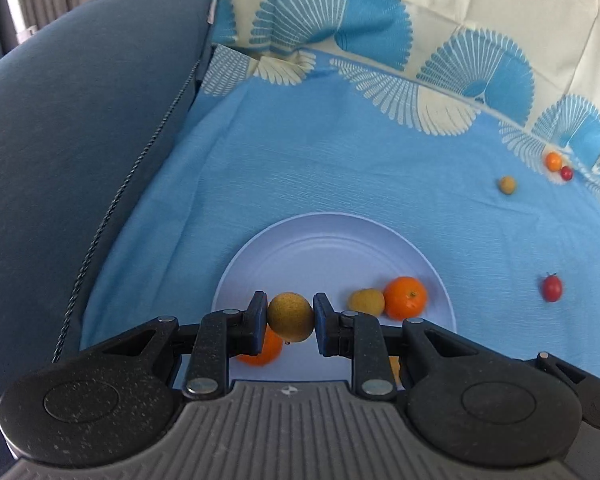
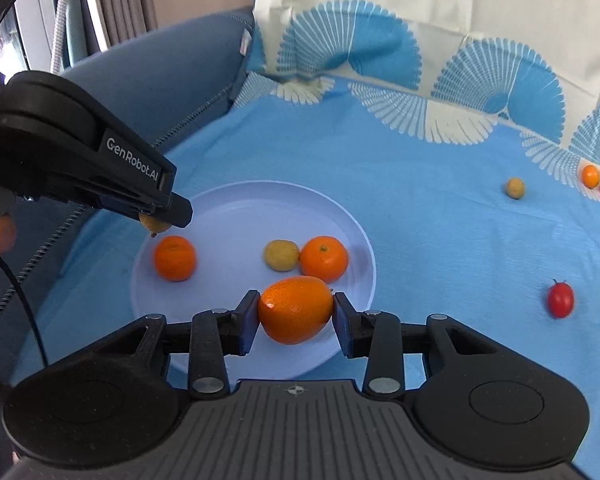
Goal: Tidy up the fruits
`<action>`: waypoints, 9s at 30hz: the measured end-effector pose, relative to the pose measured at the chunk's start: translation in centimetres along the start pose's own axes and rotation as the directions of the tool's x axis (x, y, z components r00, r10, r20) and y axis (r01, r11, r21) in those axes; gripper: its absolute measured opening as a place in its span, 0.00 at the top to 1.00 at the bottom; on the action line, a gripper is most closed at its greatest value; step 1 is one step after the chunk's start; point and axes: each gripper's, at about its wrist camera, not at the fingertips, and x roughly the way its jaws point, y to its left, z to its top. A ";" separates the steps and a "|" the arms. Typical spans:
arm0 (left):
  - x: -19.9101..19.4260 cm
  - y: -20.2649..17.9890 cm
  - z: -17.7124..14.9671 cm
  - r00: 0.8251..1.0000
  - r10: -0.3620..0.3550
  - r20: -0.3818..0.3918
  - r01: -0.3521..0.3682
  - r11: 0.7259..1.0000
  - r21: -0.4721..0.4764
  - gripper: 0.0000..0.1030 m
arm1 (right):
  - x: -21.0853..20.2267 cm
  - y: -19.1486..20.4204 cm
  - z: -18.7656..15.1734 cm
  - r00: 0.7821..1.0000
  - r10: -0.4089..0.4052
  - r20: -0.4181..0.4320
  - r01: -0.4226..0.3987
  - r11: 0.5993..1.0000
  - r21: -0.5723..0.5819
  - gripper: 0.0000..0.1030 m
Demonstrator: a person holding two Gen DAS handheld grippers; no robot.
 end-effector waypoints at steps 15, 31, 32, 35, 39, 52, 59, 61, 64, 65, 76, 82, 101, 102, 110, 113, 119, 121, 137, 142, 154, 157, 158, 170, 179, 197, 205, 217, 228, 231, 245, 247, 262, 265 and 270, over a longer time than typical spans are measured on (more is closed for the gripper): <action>-7.3 2.1 -2.3 0.992 0.121 -0.037 -0.121 0.992 0.021 0.00 | -7.2 0.6 -1.8 0.999 -0.047 -0.001 0.047 0.997 0.061 0.05; -21.1 1.6 -12.4 0.989 0.121 0.081 -0.120 0.993 -0.008 0.00 | -20.5 4.3 -6.0 0.977 -0.127 0.173 0.104 0.985 0.137 0.01; -21.6 1.5 -12.6 0.989 0.118 0.089 -0.117 0.993 -0.008 0.00 | -20.9 4.5 -6.2 0.976 -0.126 0.176 0.104 0.986 0.129 0.01; -22.9 1.1 -13.0 0.986 0.115 0.123 -0.116 0.993 -0.001 0.00 | -22.1 5.1 -6.7 0.972 -0.127 0.199 0.107 0.988 0.110 0.01; -24.4 0.7 -13.4 0.981 0.112 0.159 -0.115 0.993 0.008 0.00 | -23.8 5.4 -7.0 0.962 -0.139 0.237 0.115 0.987 0.112 0.01; -26.6 0.5 -14.1 0.974 0.109 0.199 -0.112 0.994 0.002 0.00 | -26.3 6.1 -7.4 0.949 -0.140 0.283 0.118 0.989 0.092 0.01; -26.7 0.4 -14.0 0.972 0.108 0.207 -0.113 0.993 0.015 0.00 | -26.5 6.4 -7.4 0.947 -0.146 0.286 0.127 0.988 0.085 0.01; -26.7 0.4 -14.1 0.973 0.109 0.206 -0.114 0.993 0.014 0.00 | -26.5 6.3 -7.4 0.947 -0.147 0.285 0.127 0.988 0.087 0.01; -26.4 0.6 -14.0 0.974 0.109 0.200 -0.113 0.994 0.009 0.00 | -26.3 6.5 -7.4 0.949 -0.146 0.279 0.127 0.988 0.084 0.01; -26.3 0.6 -14.0 0.974 0.109 0.197 -0.113 0.994 0.008 0.00 | -26.3 6.6 -7.4 0.950 -0.146 0.276 0.128 0.988 0.082 0.01; -24.7 1.0 -13.3 0.979 0.121 0.162 -0.123 0.992 0.002 0.00 | -25.2 6.4 -7.3 0.956 -0.145 0.253 0.129 0.988 0.078 0.01; -23.4 0.8 -12.7 0.981 0.142 0.134 -0.144 0.990 0.006 0.00 | -24.0 5.9 -7.1 0.964 -0.132 0.233 0.116 0.990 0.083 0.01; -14.9 -11.8 -2.2 0.992 0.064 0.107 -0.082 0.981 0.175 0.00 | -21.9 -10.6 -4.4 0.827 -0.477 0.298 0.408 0.873 0.266 0.01; -14.0 -13.2 -1.2 0.993 0.051 0.107 -0.070 0.981 0.180 0.00 | -21.7 -12.8 -3.8 0.816 -0.499 0.293 0.419 0.859 0.296 0.01; -0.9 -23.9 6.1 0.994 0.003 0.107 -0.022 0.985 0.173 0.00 | -12.6 -30.6 0.7 0.771 -0.601 0.210 0.506 0.778 0.372 0.01; 5.1 -26.3 8.1 0.990 0.061 0.123 -0.078 0.987 0.144 0.00 | -6.2 -36.3 2.5 0.796 -0.580 0.175 0.497 0.791 0.357 0.01; 14.2 -28.8 11.1 0.994 0.074 0.075 -0.083 0.989 0.125 0.00 | 6.0 -44.1 5.3 0.831 -0.546 0.108 0.492 0.811 0.318 0.01; 16.3 -29.4 11.1 0.997 0.042 0.059 -0.050 0.987 0.154 0.00 | 9.2 -45.5 5.7 0.838 -0.538 0.088 0.496 0.819 0.288 0.01; 16.8 -29.0 9.4 0.991 -0.121 0.058 0.101 0.960 0.262 0.72 | 12.1 -46.4 5.9 0.906 -0.400 0.135 0.324 0.864 0.385 0.70; 12.2 -27.8 7.8 0.988 -0.134 0.080 0.108 0.957 0.267 0.72 | 6.1 -43.6 4.0 0.899 -0.405 0.168 0.310 0.858 0.410 0.70; -11.2 -18.0 0.1 0.961 -0.228 0.159 0.181 0.946 0.269 0.72 | -16.1 -23.7 0.3 0.842 -0.375 0.387 0.230 0.900 0.371 0.70; -15.9 -14.7 -3.0 0.963 -0.208 0.169 0.162 0.954 0.251 0.72 | -19.6 -18.0 -1.2 0.868 -0.290 0.403 0.157 0.930 0.331 0.70; -17.4 -13.5 -4.0 0.964 -0.199 0.175 0.155 0.959 0.238 0.72 | -20.5 -16.1 -1.6 0.877 -0.260 0.405 0.134 0.940 0.314 0.70; -26.4 -1.5 -12.5 0.965 -0.062 0.255 0.041 0.995 0.087 0.72 | -26.1 0.3 -6.6 0.942 -0.033 0.333 -0.021 0.987 0.160 0.69; -28.7 1.9 -14.6 0.955 -0.078 0.287 0.073 0.997 0.027 0.72 | -27.4 6.3 -8.3 0.961 0.005 0.278 -0.019 0.999 0.045 0.69; -28.1 3.3 -14.4 0.954 -0.080 0.289 0.086 0.996 -0.008 0.72 | -26.5 7.8 -7.6 0.970 0.013 0.243 -0.008 1.000 -0.024 0.69; -26.6 2.8 -13.3 0.960 -0.076 0.269 0.081 0.997 -0.009 0.72 | -25.5 7.0 -7.8 0.974 0.017 0.225 -0.016 1.000 -0.007 0.69; -22.2 2.3 -9.1 0.971 -0.050 0.234 0.056 0.998 -0.021 0.72 | -21.7 4.4 -5.5 0.977 -0.002 0.211 0.000 1.000 0.013 0.69; -12.9 1.4 -4.6 0.989 -0.045 0.137 0.046 0.999 0.000 0.72 | -12.5 3.2 -2.2 0.989 -0.003 0.148 0.006 1.000 -0.015 0.69; -9.4 1.1 -3.7 0.995 -0.034 0.092 0.034 0.999 0.005 0.72 | -9.0 2.6 -1.8 0.995 0.001 0.100 0.002 1.000 -0.025 0.69; 0.3 -0.2 -0.2 1.000 -0.011 0.014 0.010 0.998 0.063 0.72 | 1.0 2.0 -0.9 1.000 0.021 -0.023 -0.022 0.998 -0.056 0.69; 0.8 -0.3 0.0 1.000 -0.015 0.001 0.014 0.997 0.080 0.58 | 1.6 1.9 -0.8 0.999 0.030 -0.031 -0.032 0.997 -0.063 0.69; -12.9 3.6 -5.9 0.990 0.063 0.123 -0.061 0.998 -0.014 0.00 | -10.5 2.4 -3.0 0.998 -0.050 0.048 0.050 0.999 0.001 0.07; -15.3 3.4 -7.8 0.991 0.060 0.121 -0.058 0.998 -0.019 0.00 | -13.6 3.2 -3.6 0.990 -0.093 0.107 0.090 0.996 0.028 0.03; -18.1 2.9 -10.7 0.991 0.064 0.120 -0.060 0.998 -0.033 0.00 | -17.1 4.4 -5.0 0.980 -0.114 0.163 0.111 0.994 0.024 0.01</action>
